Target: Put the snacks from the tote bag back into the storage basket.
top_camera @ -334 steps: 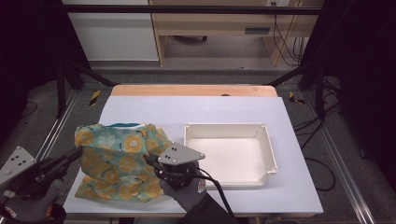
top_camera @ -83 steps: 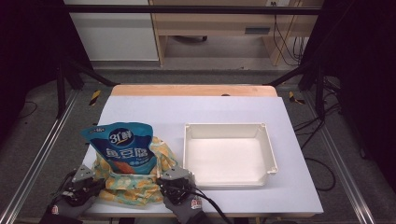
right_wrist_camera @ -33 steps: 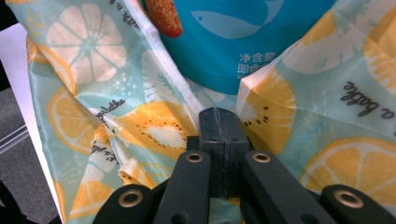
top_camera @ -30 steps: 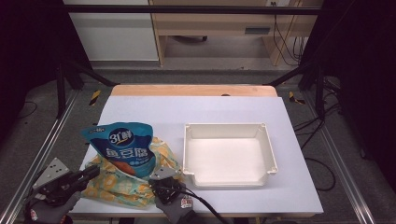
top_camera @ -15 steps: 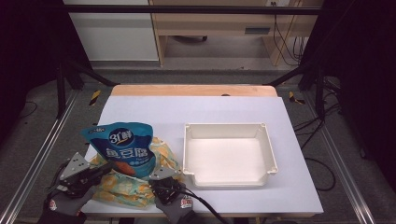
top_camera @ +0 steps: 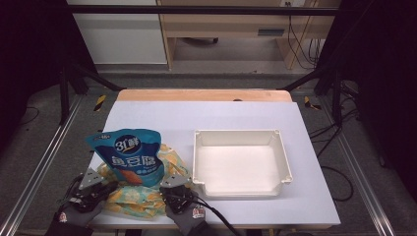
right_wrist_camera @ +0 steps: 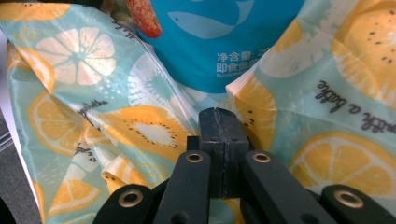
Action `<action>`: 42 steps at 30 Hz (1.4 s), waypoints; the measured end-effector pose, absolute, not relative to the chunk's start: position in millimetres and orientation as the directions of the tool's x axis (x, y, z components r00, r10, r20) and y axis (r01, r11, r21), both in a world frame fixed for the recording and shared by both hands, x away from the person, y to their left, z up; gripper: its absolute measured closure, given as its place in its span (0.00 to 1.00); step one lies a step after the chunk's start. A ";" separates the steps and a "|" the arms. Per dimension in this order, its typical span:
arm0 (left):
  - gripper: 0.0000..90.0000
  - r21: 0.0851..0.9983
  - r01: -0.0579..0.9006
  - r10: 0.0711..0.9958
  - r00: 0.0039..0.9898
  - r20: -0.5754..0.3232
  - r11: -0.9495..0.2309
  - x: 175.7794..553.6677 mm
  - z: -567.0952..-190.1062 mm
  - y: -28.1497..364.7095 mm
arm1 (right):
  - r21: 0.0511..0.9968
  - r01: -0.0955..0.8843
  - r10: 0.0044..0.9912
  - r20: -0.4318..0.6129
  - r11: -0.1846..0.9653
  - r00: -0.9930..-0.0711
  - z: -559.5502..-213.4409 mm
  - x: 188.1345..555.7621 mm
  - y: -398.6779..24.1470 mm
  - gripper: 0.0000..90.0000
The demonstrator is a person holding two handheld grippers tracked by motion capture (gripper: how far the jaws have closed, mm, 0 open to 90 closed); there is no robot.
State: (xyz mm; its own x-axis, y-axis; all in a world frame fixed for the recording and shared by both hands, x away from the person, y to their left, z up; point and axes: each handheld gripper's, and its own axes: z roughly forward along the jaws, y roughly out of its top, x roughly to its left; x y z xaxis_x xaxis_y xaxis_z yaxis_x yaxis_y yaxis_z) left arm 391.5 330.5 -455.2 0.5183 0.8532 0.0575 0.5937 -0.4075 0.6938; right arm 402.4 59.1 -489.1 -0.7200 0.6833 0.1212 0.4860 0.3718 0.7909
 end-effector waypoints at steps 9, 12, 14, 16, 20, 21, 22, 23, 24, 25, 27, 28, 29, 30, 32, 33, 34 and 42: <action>1.00 0.672 0.614 0.851 0.523 0.047 -0.414 395.3 -464.7 329.9 | 0.780 0.500 0.693 0.121 0.376 -0.711 -490.1 403.8 58.0 1.00; 1.00 0.669 0.617 0.849 0.527 0.041 -0.415 396.5 -465.9 330.8 | 0.780 0.501 0.695 0.121 0.376 -0.709 -490.5 404.8 57.8 1.00; 1.00 0.665 0.618 0.848 0.528 0.042 -0.418 396.8 -467.0 330.3 | 0.780 0.501 0.695 0.121 0.376 -0.709 -490.5 404.7 57.8 1.00; 1.00 0.658 0.620 0.844 0.534 0.045 -0.427 397.8 -468.4 330.1 | 0.779 0.504 0.695 0.124 0.374 -0.708 -490.3 404.2 57.9 1.00; 0.99 0.662 0.614 0.841 0.539 0.046 -0.429 397.9 -470.1 329.4 | 0.779 0.505 0.694 0.127 0.372 -0.708 -490.4 404.5 57.4 1.00; 0.99 0.664 0.613 0.841 0.539 0.044 -0.428 398.1 -470.4 329.6 | 0.779 0.506 0.696 0.127 0.371 -0.707 -490.3 404.1 57.6 1.00; 0.99 0.665 0.613 0.840 0.541 0.041 -0.427 398.5 -470.5 330.1 | 0.780 0.504 0.698 0.123 0.371 -0.705 -490.3 403.8 57.4 0.99; 0.98 0.667 0.616 0.841 0.540 0.030 -0.419 398.7 -470.7 330.5 | 0.781 0.503 0.699 0.124 0.369 -0.705 -490.3 403.7 57.1 0.99; 0.97 0.671 0.616 0.843 0.538 0.023 -0.412 399.1 -470.7 330.9 | 0.785 0.497 0.696 0.120 0.370 -0.708 -490.3 403.9 56.6 0.98; 0.96 0.670 0.618 0.844 0.536 0.023 -0.411 399.1 -470.1 331.5 | 0.787 0.496 0.694 0.124 0.366 -0.709 -489.9 403.3 56.3 0.97; 0.91 0.681 0.610 0.845 0.535 0.023 -0.405 397.7 -467.6 332.1 | 0.799 0.486 0.691 0.127 0.354 -0.712 -487.9 401.4 54.2 0.95; 0.88 0.691 0.603 0.845 0.535 0.020 -0.398 396.8 -465.5 332.9 | 0.808 0.480 0.684 0.137 0.341 -0.717 -485.8 400.6 52.6 0.94; 0.86 0.702 0.599 0.846 0.533 0.010 -0.386 395.5 -463.9 333.1 | 0.818 0.469 0.680 0.135 0.334 -0.720 -482.9 399.7 50.9 0.92; 0.84 0.706 0.594 0.842 0.540 0.006 -0.386 394.1 -461.7 333.9 | 0.825 0.464 0.681 0.138 0.322 -0.719 -479.5 398.9 49.1 0.91; 0.78 0.731 0.569 0.836 0.549 0.004 -0.378 389.8 -455.9 334.7 | 0.840 0.450 0.672 0.147 0.302 -0.726 -472.6 397.7 45.6 0.87; 0.76 0.740 0.559 0.835 0.550 0.006 -0.373 388.3 -453.4 335.6 | 0.849 0.439 0.663 0.149 0.295 -0.734 -468.7 397.0 44.1 0.86; 0.75 0.752 0.552 0.836 0.549 -0.002 -0.360 386.5 -450.1 336.8 | 0.853 0.433 0.660 0.148 0.291 -0.736 -466.2 396.2 43.6 0.84; 0.65 0.821 0.514 0.848 0.524 -0.073 -0.247 377.4 -432.3 348.6 | 0.888 0.384 0.643 0.142 0.254 -0.753 -444.2 392.0 36.3 0.74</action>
